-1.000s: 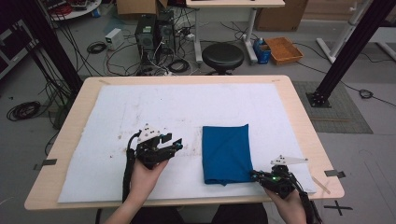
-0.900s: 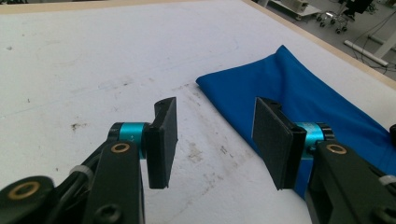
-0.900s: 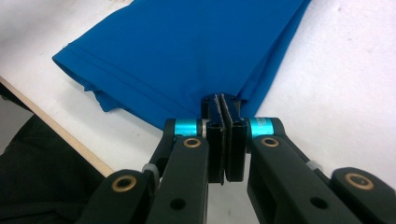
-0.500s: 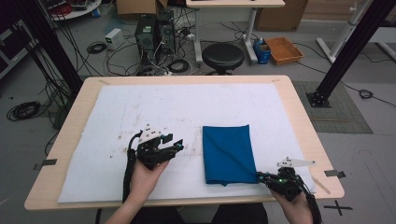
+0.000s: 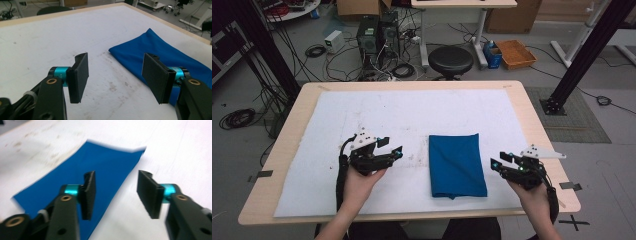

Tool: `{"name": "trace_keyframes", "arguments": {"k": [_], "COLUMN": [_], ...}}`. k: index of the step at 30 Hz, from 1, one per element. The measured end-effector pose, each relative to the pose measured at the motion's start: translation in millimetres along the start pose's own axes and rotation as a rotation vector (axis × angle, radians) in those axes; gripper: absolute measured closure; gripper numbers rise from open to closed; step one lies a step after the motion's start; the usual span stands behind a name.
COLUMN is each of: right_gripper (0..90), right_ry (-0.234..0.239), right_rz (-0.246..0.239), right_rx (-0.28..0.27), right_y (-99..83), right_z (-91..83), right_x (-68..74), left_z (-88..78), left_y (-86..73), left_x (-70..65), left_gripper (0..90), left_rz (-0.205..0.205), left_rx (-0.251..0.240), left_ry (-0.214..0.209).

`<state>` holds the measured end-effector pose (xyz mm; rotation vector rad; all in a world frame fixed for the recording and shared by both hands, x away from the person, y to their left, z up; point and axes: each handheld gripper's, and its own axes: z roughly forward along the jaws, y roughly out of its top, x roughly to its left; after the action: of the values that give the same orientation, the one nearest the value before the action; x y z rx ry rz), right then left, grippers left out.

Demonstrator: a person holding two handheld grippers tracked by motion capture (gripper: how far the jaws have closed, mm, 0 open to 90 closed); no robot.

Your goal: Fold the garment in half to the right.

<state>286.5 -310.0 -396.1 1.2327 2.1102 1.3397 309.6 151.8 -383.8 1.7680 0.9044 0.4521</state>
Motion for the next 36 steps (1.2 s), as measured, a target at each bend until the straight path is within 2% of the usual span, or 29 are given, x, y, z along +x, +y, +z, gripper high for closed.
{"name": "trace_keyframes", "arguments": {"k": [2, 5, 8, 12, 17, 23, 36], "right_gripper": [41.7, 37.4, 34.3, 32.9, 32.9, 32.4, 31.9], "right_ry": [-0.008, -0.002, 0.014, 0.001, 0.006, 0.006, 0.010], "right_rz": [-0.003, -0.002, -0.008, -0.017, -0.017, -0.011, -0.020], "right_rx": [-0.018, -0.010, -0.005, -0.008, -0.004, -0.012, -0.001], "right_y": [10.7, 25.5, 35.0, 36.4, 30.0, 31.8, 32.1], "right_z": [5.8, 18.2, 29.7, 34.6, 33.6, 31.6, 34.0], "right_x": [-6.2, -15.9, -23.1, -25.3, -27.8, -32.1, -32.2], "left_z": [-4.5, -10.7, -17.3, -28.4, -37.9, -39.8, -41.1], "left_y": [1.0, 2.0, 2.4, 0.2, -3.8, -6.4, -6.6], "left_x": [7.1, 18.7, 32.3, 47.5, 59.5, 63.6, 62.4], "left_gripper": [36.5, 36.5, 36.5, 36.5, 36.5, 36.5, 36.5], "left_rz": [0.015, 0.051, 0.057, 0.101, 0.088, 0.086, 0.093], "left_rx": [-0.005, 0.002, 0.006, -0.001, -0.023, -0.031, -0.033], "left_ry": [0.006, 0.012, -0.002, 0.004, 0.034, 0.036, 0.030]}}
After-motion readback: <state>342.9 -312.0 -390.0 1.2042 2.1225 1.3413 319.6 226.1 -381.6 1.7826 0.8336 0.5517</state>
